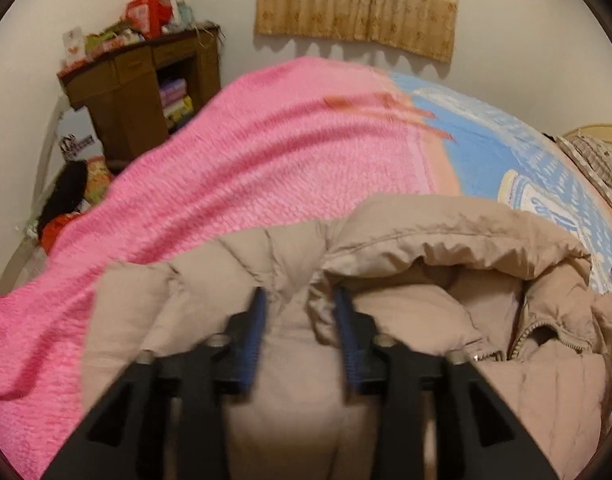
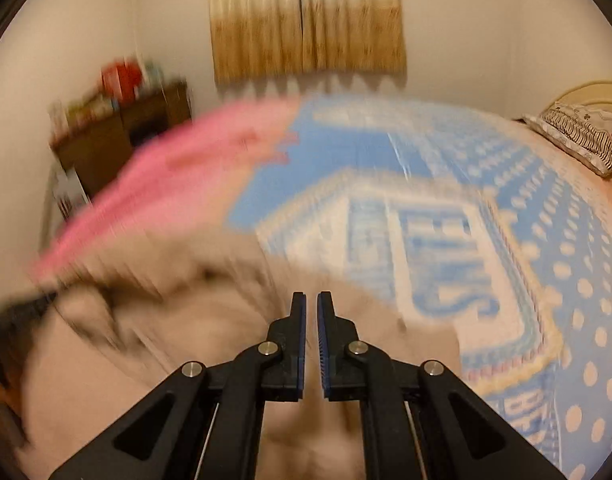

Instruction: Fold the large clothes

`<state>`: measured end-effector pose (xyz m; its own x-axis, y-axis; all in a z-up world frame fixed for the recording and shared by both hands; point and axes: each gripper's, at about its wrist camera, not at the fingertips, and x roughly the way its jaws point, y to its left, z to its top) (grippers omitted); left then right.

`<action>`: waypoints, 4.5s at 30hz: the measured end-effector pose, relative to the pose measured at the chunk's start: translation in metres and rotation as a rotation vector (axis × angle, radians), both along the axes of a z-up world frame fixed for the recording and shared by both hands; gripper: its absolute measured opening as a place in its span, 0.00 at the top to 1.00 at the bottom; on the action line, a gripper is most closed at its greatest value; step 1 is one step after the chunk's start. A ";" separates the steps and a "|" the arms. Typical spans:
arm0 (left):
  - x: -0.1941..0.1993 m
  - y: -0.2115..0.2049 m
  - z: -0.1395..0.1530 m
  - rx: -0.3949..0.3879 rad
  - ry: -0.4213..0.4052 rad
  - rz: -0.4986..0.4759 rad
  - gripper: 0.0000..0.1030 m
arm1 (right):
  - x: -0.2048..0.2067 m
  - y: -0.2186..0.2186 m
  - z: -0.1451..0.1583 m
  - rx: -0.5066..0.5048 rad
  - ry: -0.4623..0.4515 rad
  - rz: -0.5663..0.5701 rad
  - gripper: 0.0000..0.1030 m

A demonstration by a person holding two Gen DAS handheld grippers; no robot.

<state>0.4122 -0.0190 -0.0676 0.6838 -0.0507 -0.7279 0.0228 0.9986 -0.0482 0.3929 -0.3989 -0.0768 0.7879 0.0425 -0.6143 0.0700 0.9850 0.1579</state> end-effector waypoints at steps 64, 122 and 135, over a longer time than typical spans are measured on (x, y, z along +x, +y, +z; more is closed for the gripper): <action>-0.349 0.151 -0.002 -0.221 -0.031 -0.095 0.00 | -0.434 -0.063 -0.025 0.299 -0.029 0.076 0.11; -0.399 0.136 -0.026 -0.398 0.073 -0.199 0.06 | -0.411 -0.036 -0.023 0.686 -0.050 0.279 0.83; -0.382 0.117 -0.065 -0.274 0.162 -0.125 0.40 | -0.425 -0.046 -0.052 0.700 -0.003 0.218 0.83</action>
<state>0.0306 0.0982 -0.1324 0.5366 -0.3352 -0.7744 0.1140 0.9381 -0.3270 -0.0325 -0.4447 -0.1292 0.7184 0.5806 -0.3832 -0.1178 0.6445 0.7555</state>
